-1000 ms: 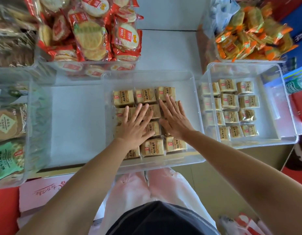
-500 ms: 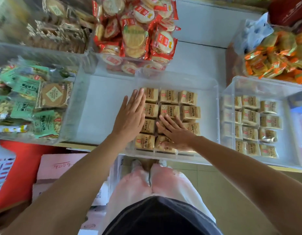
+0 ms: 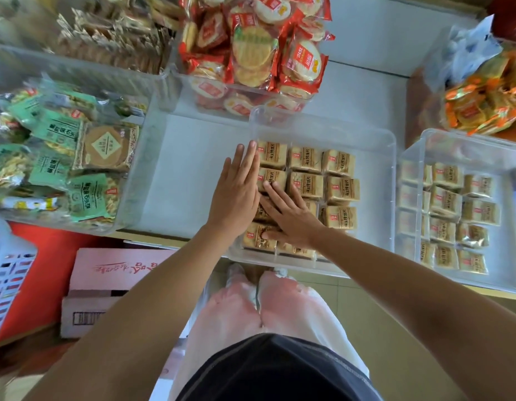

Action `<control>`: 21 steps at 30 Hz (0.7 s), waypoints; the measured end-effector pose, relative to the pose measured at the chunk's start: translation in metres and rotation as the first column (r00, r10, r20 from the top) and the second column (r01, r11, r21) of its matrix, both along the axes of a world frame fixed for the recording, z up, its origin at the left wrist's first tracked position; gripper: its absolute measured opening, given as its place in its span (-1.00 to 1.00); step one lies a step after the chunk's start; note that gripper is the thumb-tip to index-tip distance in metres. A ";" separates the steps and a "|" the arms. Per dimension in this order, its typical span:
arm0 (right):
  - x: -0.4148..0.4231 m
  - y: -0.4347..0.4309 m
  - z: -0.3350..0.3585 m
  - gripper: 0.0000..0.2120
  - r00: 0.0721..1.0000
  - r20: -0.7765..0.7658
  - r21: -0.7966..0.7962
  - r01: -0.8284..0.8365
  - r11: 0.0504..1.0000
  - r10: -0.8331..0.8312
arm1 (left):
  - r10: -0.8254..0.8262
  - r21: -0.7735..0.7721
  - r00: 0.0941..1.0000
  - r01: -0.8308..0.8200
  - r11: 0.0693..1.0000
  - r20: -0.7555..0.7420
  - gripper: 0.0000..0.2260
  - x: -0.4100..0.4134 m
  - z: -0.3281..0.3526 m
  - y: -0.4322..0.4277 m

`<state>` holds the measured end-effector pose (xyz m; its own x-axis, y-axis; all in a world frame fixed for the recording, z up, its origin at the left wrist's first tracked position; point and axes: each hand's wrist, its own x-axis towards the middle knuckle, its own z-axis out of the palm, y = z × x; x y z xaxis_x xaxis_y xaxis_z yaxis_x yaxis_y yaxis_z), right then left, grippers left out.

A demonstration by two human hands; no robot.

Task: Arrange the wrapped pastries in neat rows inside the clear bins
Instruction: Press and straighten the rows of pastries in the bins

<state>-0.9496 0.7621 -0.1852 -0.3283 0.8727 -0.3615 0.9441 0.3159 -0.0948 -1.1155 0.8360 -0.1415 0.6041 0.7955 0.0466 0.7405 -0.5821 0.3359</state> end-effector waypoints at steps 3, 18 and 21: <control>-0.001 0.002 -0.001 -0.19 0.999 -0.029 0.043 0.024 0.999 -0.022 | 0.001 0.008 1.000 -0.001 1.000 -0.013 -0.51 0.000 0.001 0.000; 0.016 0.001 0.045 -0.62 0.845 -0.466 0.009 0.301 0.954 -0.262 | -0.022 0.066 0.925 0.050 0.997 -0.380 -0.49 0.005 0.021 -0.005; 0.021 -0.012 0.064 -0.74 0.823 -0.527 0.110 0.312 0.944 -0.211 | -0.035 0.036 0.917 0.053 0.998 -0.397 -0.50 0.012 0.034 -0.018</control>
<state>-0.9284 0.7505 -0.1213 -0.1695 0.9849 -0.0357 0.8309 0.1233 -0.5426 -1.1033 0.8178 -0.1080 0.6149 0.7703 -0.1685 0.7808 -0.6247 -0.0062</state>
